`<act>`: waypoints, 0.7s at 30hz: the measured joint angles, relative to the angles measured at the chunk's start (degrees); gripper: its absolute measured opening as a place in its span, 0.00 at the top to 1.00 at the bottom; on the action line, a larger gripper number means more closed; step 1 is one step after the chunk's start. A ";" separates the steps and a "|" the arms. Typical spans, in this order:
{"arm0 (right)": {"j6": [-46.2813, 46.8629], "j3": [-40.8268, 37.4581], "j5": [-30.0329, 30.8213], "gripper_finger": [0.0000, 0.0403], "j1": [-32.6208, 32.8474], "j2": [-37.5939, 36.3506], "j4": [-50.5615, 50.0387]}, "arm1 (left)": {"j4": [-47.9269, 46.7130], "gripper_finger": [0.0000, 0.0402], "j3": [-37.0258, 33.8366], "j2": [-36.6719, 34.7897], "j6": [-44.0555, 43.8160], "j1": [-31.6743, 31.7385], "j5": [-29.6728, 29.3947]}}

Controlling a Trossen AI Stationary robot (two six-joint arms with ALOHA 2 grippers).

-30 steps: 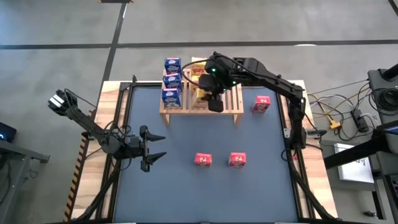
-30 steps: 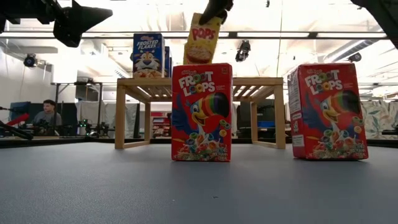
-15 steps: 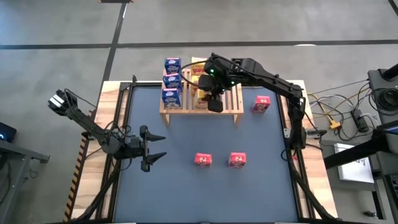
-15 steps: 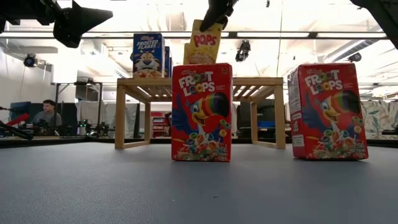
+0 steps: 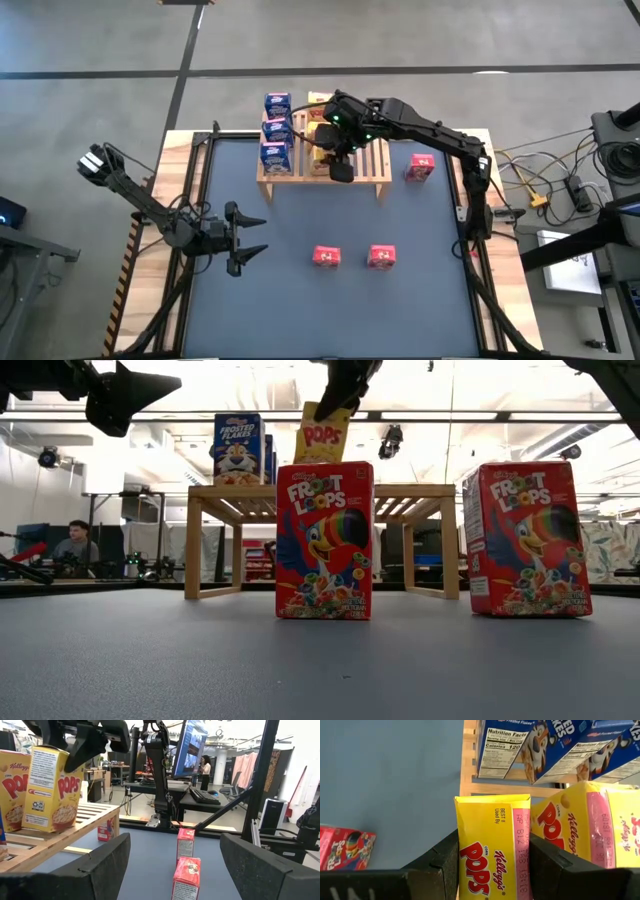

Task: Stack cereal on shelf
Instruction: Put the yellow cereal box on the shelf aligned with the other yellow cereal box

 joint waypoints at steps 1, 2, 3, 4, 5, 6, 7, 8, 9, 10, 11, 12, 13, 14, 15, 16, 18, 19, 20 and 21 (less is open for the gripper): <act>0.00 -0.08 0.00 0.59 0.00 0.00 0.01 | 0.00 0.27 0.00 0.00 0.00 -0.01 0.01; 0.01 -0.13 0.00 0.59 0.00 0.00 0.02 | 0.00 0.27 0.00 0.00 0.00 -0.01 -0.01; 0.00 -0.13 0.00 0.59 0.00 0.00 0.02 | 0.02 0.27 0.00 0.00 0.00 -0.01 0.00; 0.03 -0.13 0.00 0.59 0.00 0.00 0.00 | 0.02 0.27 0.00 0.00 0.00 0.01 0.00; 0.25 -0.13 0.02 0.58 0.00 0.00 0.02 | 0.02 0.27 0.00 0.00 0.00 0.00 -0.01; 0.39 -0.13 0.02 0.58 0.00 0.00 0.06 | 0.02 0.27 0.00 0.00 0.00 -0.01 -0.01; 0.45 -0.13 0.02 0.57 0.00 0.00 0.14 | 0.03 0.27 0.00 0.00 0.00 0.00 0.00; 0.56 -0.13 0.04 0.56 0.00 0.00 0.28 | 0.03 0.27 0.00 0.00 0.00 -0.01 0.00; 0.71 -0.13 0.04 0.55 0.00 0.00 0.54 | 0.03 0.27 0.00 0.00 0.00 0.01 -0.01; 0.82 -0.13 0.04 0.53 0.00 0.00 0.84 | 0.04 0.27 0.00 0.00 0.00 0.00 -0.01; 0.90 -0.13 0.04 0.52 0.00 0.00 1.06 | 0.04 0.27 0.00 0.00 0.00 -0.01 -0.01; 0.90 -0.13 0.04 0.51 0.00 0.00 1.19 | 0.04 0.27 0.00 0.00 0.00 0.00 -0.01; 0.87 -0.13 0.05 0.50 0.00 0.00 1.29 | 0.03 0.27 0.00 0.00 0.00 0.00 -0.01; 0.89 -0.13 0.07 0.49 0.00 0.00 1.33 | 0.04 0.27 0.00 0.00 0.00 0.01 0.00; 0.92 -0.13 0.07 0.48 0.00 0.00 1.33 | 0.04 0.27 0.00 0.00 0.00 -0.01 -0.01; 0.94 -0.13 0.09 0.47 0.00 0.00 1.33 | 0.04 0.27 0.00 0.00 0.00 -0.01 0.00; 0.92 -0.15 0.09 0.46 0.00 0.00 1.29 | 0.04 0.27 0.00 0.00 0.00 0.00 0.00; 0.92 -0.15 0.13 0.46 0.00 -0.01 1.29 | 0.04 0.27 0.00 0.00 0.00 -0.01 0.00; 0.92 -0.15 0.19 0.46 0.00 0.00 1.29 | 0.04 0.27 0.00 0.00 0.00 -0.01 0.00; 0.90 -0.15 0.36 0.45 0.00 -0.02 1.31 | 0.04 0.27 0.00 0.00 0.00 -0.01 -0.01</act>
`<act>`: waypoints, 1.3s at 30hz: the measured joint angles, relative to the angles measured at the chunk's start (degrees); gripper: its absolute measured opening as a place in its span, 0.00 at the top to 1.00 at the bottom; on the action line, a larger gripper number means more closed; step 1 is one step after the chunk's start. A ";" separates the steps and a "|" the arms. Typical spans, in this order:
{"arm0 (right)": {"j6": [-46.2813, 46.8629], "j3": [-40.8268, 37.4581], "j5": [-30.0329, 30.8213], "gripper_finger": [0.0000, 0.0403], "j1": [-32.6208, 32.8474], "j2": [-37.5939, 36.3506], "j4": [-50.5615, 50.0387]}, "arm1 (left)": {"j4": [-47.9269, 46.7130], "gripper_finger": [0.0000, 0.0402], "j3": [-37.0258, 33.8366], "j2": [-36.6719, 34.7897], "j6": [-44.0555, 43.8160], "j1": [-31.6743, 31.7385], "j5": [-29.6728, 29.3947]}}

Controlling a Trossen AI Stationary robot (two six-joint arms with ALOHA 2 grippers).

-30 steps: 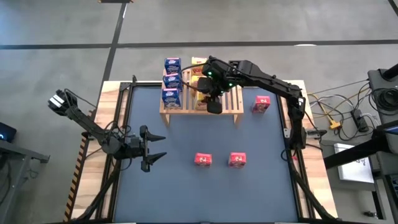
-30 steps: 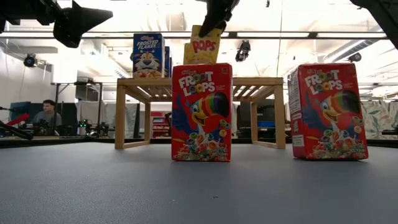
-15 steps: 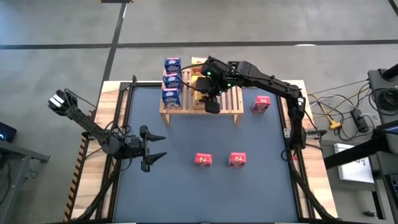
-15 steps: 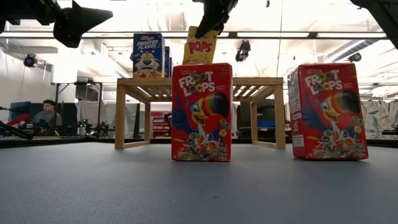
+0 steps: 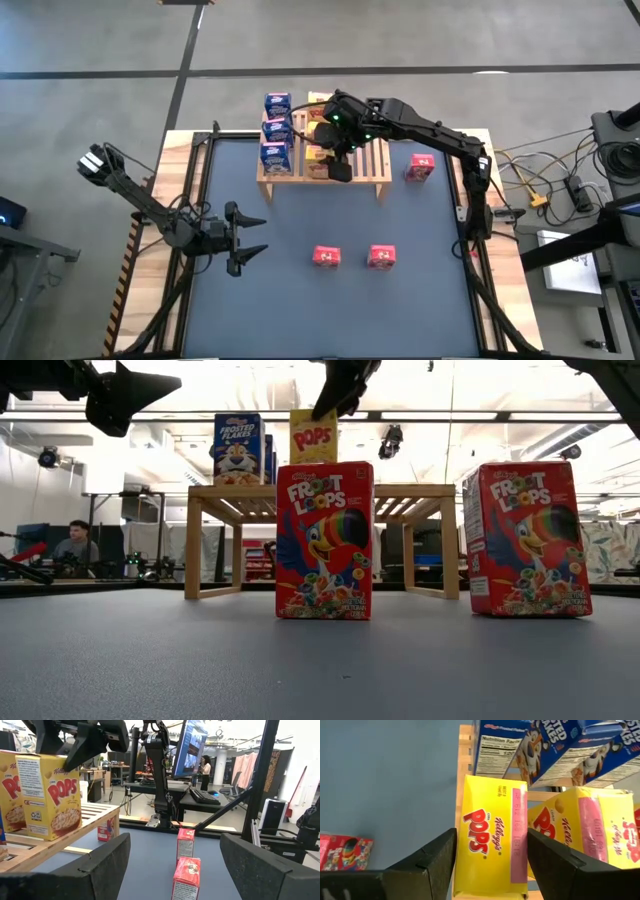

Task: Stack cereal on shelf
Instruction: Put the yellow cereal box on the shelf aligned with the other yellow cereal box, then put the bottom right red cereal box on the shelf

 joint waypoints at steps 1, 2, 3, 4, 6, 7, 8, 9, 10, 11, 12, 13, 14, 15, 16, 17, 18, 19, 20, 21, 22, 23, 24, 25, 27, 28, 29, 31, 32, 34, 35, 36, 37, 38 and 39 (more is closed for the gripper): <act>0.00 0.00 0.50 0.45 0.00 0.00 0.00 | 0.00 0.27 0.00 0.00 0.00 0.00 0.00; 0.00 0.00 1.31 0.45 0.00 0.00 0.02 | 0.00 0.27 0.00 0.00 0.00 0.02 0.02; -0.02 0.00 1.69 0.44 0.00 0.00 0.00 | 0.00 0.27 0.00 0.00 0.00 0.02 -0.01; -0.02 0.00 1.79 0.44 0.00 0.00 0.00 | 0.00 0.27 0.00 0.00 0.00 -0.01 0.00; -0.24 0.00 2.65 0.44 0.00 -0.02 -0.05 | 0.00 0.27 0.00 0.00 0.00 0.01 0.00; -0.36 0.00 2.81 0.44 0.00 -0.09 -0.16 | 0.00 0.27 0.00 0.00 0.00 0.02 -0.01; -0.41 0.00 2.84 0.44 0.00 -0.11 -0.24 | 0.00 0.27 0.00 0.00 0.00 0.01 -0.01; -0.49 0.01 2.84 0.44 0.00 -0.11 -0.23 | 0.00 0.27 0.00 0.00 0.00 0.00 0.02; -0.69 0.09 2.84 0.44 0.00 -0.11 -0.35 | -0.02 0.27 0.00 0.00 0.00 0.01 0.00; -0.81 0.20 2.83 0.44 0.00 -0.11 -0.45 | 0.00 0.27 0.00 0.00 0.00 -0.01 0.02; -0.90 0.39 2.83 0.44 0.02 -0.11 -0.47 | 0.00 0.27 0.00 0.00 0.00 0.00 0.02; -0.90 0.58 2.83 0.43 0.02 -0.11 -0.44 | -0.01 0.27 0.00 0.00 0.00 0.00 0.00; -0.92 0.84 2.83 0.43 0.02 -0.14 -0.48 | -0.01 0.27 0.00 0.00 0.00 0.00 0.01; -0.87 1.06 2.83 0.43 0.02 -0.27 -0.48 | 0.00 0.27 0.00 0.00 0.00 0.00 0.02; -0.87 1.34 2.83 0.43 0.03 -0.33 -0.57 | -0.02 0.27 0.00 0.00 0.00 0.01 0.02; -0.87 1.60 2.83 0.43 0.12 -0.44 -0.61 | -0.02 0.27 0.00 0.00 0.00 0.02 0.00; -0.89 1.80 2.83 0.43 0.15 -0.54 -0.67 | 0.00 0.27 0.00 0.00 0.00 0.00 0.02; -0.87 2.11 2.81 0.43 0.17 -0.59 -0.98 | 0.00 0.27 0.00 0.00 0.00 -0.01 0.02; -0.87 2.57 2.81 0.43 0.17 -0.62 -1.52 | 0.00 0.27 0.00 0.00 0.00 0.00 0.02; -0.87 3.05 2.81 0.43 0.17 -0.62 -2.06 | -0.02 0.27 0.00 0.00 0.00 0.01 0.01; -0.87 3.47 2.81 0.43 0.17 -0.62 -2.68 | -0.02 0.27 0.00 0.00 0.00 0.01 0.02; -0.86 3.91 2.81 0.43 0.17 -0.64 -3.27 | 0.00 0.27 0.00 0.00 0.00 0.01 0.01; -0.64 4.53 2.81 0.43 0.17 -0.64 -4.09 | 0.00 0.27 0.00 0.00 0.00 0.01 0.01; -0.50 5.07 2.81 0.43 0.17 -0.64 -4.96 | 0.00 0.27 0.00 0.00 0.00 0.02 0.01; -0.39 6.03 2.83 0.43 0.17 -0.64 -6.13 | -0.02 0.27 0.00 0.00 0.00 0.00 0.00; -0.38 6.50 2.85 0.43 0.15 -0.71 -6.67 | -0.01 0.27 0.00 0.00 0.00 0.01 0.01; -0.37 6.87 2.88 0.43 0.15 -0.77 -7.27 | -0.02 0.27 0.00 0.00 0.00 0.01 -0.01; -0.21 7.58 3.03 0.43 0.17 -0.98 -8.19 | -0.01 0.27 0.00 0.00 0.00 0.01 0.00; -0.03 7.58 3.33 0.43 0.17 -1.35 -8.34 | -0.03 0.27 0.00 0.00 0.00 0.02 -0.01; 0.07 7.54 3.90 0.43 0.18 -2.35 -8.78 | -0.02 0.27 0.00 0.00 0.00 -0.01 -0.01; 0.42 7.54 4.23 0.43 0.33 -2.87 -9.14 | -0.04 0.27 0.00 0.00 0.00 -0.01 -0.01; 1.31 7.61 4.29 0.43 0.56 -3.37 -9.97 | -0.02 0.27 0.00 0.00 0.00 0.01 0.02; 2.58 7.61 4.31 0.43 0.88 -4.12 -11.08 | -0.02 0.27 0.00 0.00 0.00 0.00 0.02; 3.26 7.54 4.31 0.43 1.43 -4.88 -12.44 | -0.04 0.27 0.00 0.00 0.00 0.02 -0.01; 3.68 7.54 4.40 0.43 2.43 -5.61 -14.24 | -0.04 0.27 0.00 0.00 0.00 0.01 -0.01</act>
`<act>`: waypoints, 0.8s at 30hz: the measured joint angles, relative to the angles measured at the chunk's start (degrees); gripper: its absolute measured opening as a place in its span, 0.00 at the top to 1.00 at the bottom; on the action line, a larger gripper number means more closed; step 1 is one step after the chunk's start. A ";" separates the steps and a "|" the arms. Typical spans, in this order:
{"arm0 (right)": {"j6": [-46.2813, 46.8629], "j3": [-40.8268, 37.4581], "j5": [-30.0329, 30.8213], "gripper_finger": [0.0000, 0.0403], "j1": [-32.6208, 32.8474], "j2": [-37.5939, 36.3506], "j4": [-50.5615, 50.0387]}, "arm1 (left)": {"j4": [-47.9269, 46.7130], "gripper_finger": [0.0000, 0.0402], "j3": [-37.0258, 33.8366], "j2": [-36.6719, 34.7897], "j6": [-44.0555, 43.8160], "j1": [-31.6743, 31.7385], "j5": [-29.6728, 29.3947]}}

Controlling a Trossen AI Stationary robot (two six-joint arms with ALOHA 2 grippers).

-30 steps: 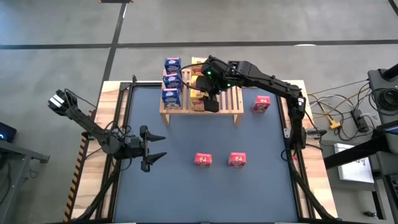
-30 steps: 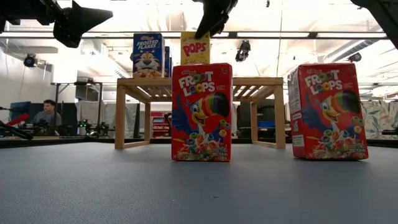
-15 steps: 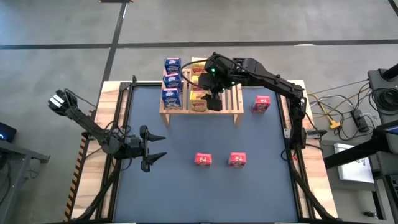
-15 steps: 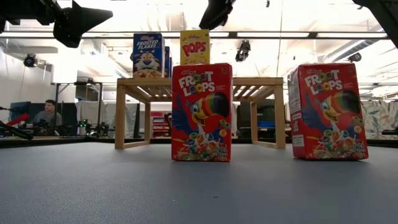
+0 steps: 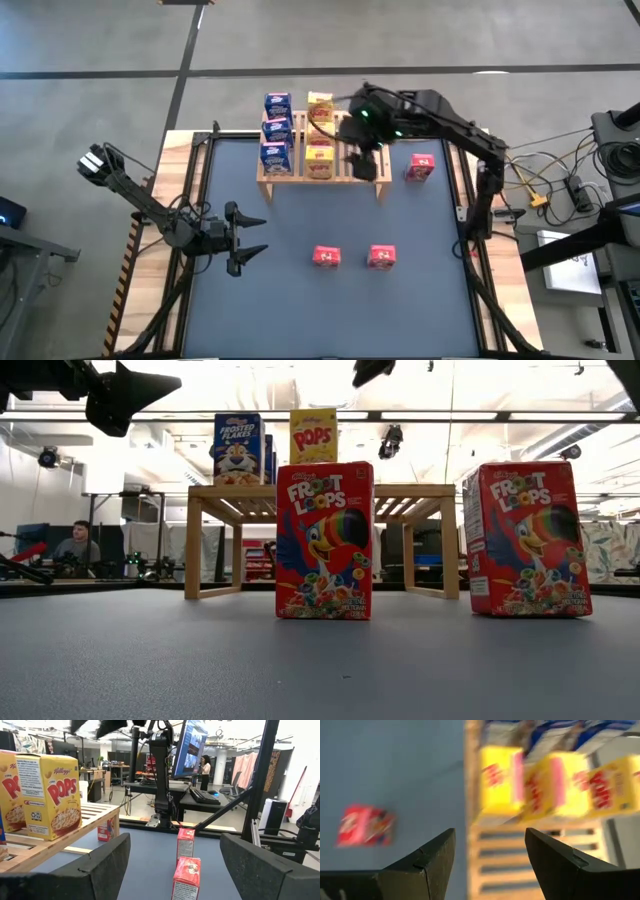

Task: Stack cereal on shelf
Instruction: Put the bottom right red cereal box on the shelf

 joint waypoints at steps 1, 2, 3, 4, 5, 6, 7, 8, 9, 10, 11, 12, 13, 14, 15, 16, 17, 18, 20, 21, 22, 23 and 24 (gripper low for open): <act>0.12 0.00 0.01 0.43 1.11 -0.89 -1.91 | 0.02 0.27 0.00 0.00 0.00 -0.01 0.01; 0.50 -0.05 0.00 0.43 2.25 -1.73 -3.60 | 0.01 0.27 0.00 0.00 0.00 -0.01 0.01; 1.36 -0.09 0.16 0.43 3.59 -2.49 -4.84 | 0.00 0.27 0.00 0.00 0.00 -0.02 0.01; 2.39 -0.12 0.70 0.43 5.06 -3.37 -5.90 | 0.01 0.27 0.00 0.00 0.00 0.00 0.01; 3.20 -0.29 1.77 0.43 6.58 -4.11 -6.65 | -0.01 0.27 0.00 0.00 0.00 0.00 0.02; 3.63 -0.43 3.26 0.43 8.23 -4.86 -7.16 | -0.02 0.27 0.00 0.00 0.00 0.00 0.02; 4.08 -0.75 4.86 0.43 9.92 -5.67 -7.38 | -0.02 0.27 0.00 0.00 0.00 0.00 0.00; 4.76 -1.15 6.49 0.43 11.53 -6.36 -7.50 | -0.02 0.27 0.00 0.00 0.00 -0.02 0.02; 5.24 -1.68 7.90 0.43 13.03 -7.20 -7.49 | -0.02 0.27 0.00 0.00 0.00 0.00 0.01; 5.85 -2.45 8.84 0.43 14.38 -8.12 -7.49 | -0.02 0.27 0.00 0.00 0.00 -0.01 0.00; 6.40 -3.66 9.58 0.43 15.70 -9.17 -7.29 | -0.02 0.27 0.00 0.00 0.00 0.00 0.00; 6.87 -5.20 10.23 0.43 16.83 -10.38 -6.85 | -0.02 0.27 0.00 0.00 0.00 0.00 0.00; 7.42 -7.10 10.67 0.43 17.79 -11.59 -6.16 | -0.02 0.27 0.00 0.00 0.00 -0.01 0.00; 7.89 -9.44 11.21 0.43 18.60 -13.01 -5.08 | -0.02 0.27 0.00 0.00 0.00 -0.01 0.00; 8.22 -11.99 11.76 0.43 19.30 -14.46 -3.73 | -0.02 0.27 0.00 0.00 0.00 0.00 0.01; 8.49 -15.17 12.03 0.43 19.84 -16.04 -1.96 | -0.02 0.27 0.00 0.00 0.00 0.00 0.00; 8.75 -18.71 11.98 0.43 20.16 -17.78 0.13 | -0.02 0.27 0.00 0.00 0.00 0.00 0.01; 9.02 -22.36 11.98 0.43 20.32 -19.54 2.37 | -0.02 0.27 0.00 0.00 0.00 -0.02 0.02; 9.27 -30.31 11.86 0.43 20.34 -23.49 7.21 | 0.00 0.27 0.00 0.00 0.00 -0.01 0.01; 9.60 -34.20 11.87 0.43 20.29 -25.46 9.68 | -0.02 0.27 0.00 0.00 0.00 -0.01 0.00; 10.00 -38.01 11.89 0.43 20.28 -27.60 12.09 | -0.01 0.27 0.00 0.00 0.00 0.00 0.01; 10.48 -41.76 11.89 0.43 20.26 -29.60 14.42 | 0.00 0.27 0.00 0.00 0.00 -0.01 0.01; 10.70 -45.31 11.86 0.43 20.26 -31.58 16.50 | -0.01 0.27 0.00 0.00 0.00 -0.01 0.00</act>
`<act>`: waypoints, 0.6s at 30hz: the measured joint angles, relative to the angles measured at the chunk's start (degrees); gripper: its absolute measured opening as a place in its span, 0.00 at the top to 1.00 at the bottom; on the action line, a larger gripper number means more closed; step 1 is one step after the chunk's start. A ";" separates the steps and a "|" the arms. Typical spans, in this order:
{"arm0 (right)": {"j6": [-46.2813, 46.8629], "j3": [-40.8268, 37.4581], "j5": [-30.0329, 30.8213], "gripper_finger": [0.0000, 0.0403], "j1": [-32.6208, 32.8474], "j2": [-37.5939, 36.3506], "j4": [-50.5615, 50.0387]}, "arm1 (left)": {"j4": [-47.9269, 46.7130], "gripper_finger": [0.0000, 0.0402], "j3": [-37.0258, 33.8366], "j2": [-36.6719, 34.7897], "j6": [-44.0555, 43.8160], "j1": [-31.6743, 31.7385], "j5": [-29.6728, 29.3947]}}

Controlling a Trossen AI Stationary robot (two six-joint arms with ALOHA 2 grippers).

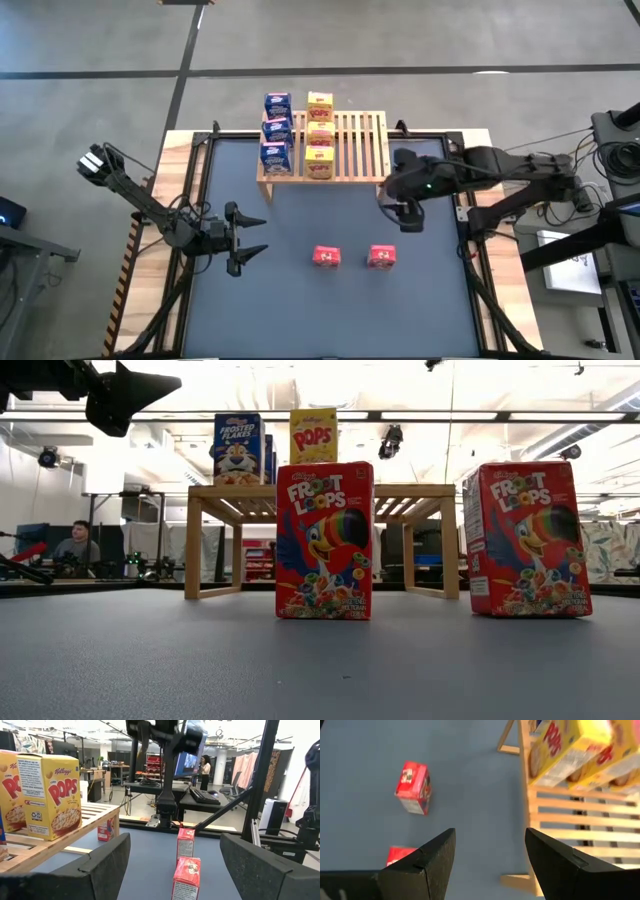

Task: Stack cereal on shelf
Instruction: Put the bottom right red cereal box on the shelf

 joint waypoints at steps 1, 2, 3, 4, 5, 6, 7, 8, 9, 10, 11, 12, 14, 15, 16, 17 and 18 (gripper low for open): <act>0.34 -3.46 -0.07 0.43 0.09 -1.98 2.02 | 0.01 0.27 0.00 0.00 0.00 0.00 0.00; 0.80 -6.91 -0.09 0.43 0.33 -4.02 4.03 | 0.01 0.27 0.00 0.00 0.00 -0.01 0.02; 1.47 -10.26 -0.21 0.43 0.53 -5.97 5.97 | 0.01 0.27 0.00 0.00 0.00 0.01 0.00; 1.85 -13.43 -0.27 0.43 0.71 -7.97 8.07 | 0.01 0.27 0.00 0.00 0.00 -0.01 0.02; 2.29 -16.72 -0.31 0.43 1.01 -10.12 10.41 | 0.01 0.27 0.00 0.00 0.00 0.01 0.02; 2.81 -20.03 -0.42 0.43 1.35 -12.31 13.06 | 0.01 0.27 0.00 0.00 0.00 0.01 0.00; 3.05 -23.24 -0.47 0.43 1.72 -14.50 15.78 | 0.01 0.27 0.00 0.00 0.00 0.00 0.00; 3.07 -26.33 -0.49 0.43 2.09 -16.60 18.37 | 0.00 0.27 0.00 0.00 0.00 0.01 0.02; 3.01 -29.38 -0.49 0.43 2.49 -18.73 20.87 | 0.01 0.27 0.00 0.00 0.00 0.01 0.00; 3.00 -32.16 -0.51 0.43 2.78 -20.68 23.21 | 0.01 0.27 0.00 0.00 0.00 0.00 0.01; 3.03 -34.71 -0.53 0.43 3.03 -22.54 25.05 | 0.01 0.27 0.00 0.00 0.00 -0.01 0.02; 3.27 -37.25 -0.54 0.43 3.28 -24.34 26.88 | 0.01 0.27 0.00 0.00 0.00 0.01 0.02; 4.03 -41.57 -0.52 0.43 3.69 -27.51 30.59 | 0.01 0.27 0.00 0.00 0.00 -0.01 0.01; 4.49 -43.51 -0.51 0.43 3.88 -28.93 32.29 | 0.01 0.27 0.00 0.00 0.00 0.01 0.00; 4.79 -45.46 -0.51 0.43 4.15 -30.22 33.81 | 0.01 0.27 0.00 0.00 0.00 0.01 0.00; 5.07 -47.14 -0.51 0.43 4.39 -31.34 35.08 | 0.01 0.27 0.00 0.00 0.00 0.00 0.02; 5.38 -48.61 -0.54 0.43 4.56 -32.28 36.05 | 0.01 0.27 0.00 0.00 0.00 0.01 0.01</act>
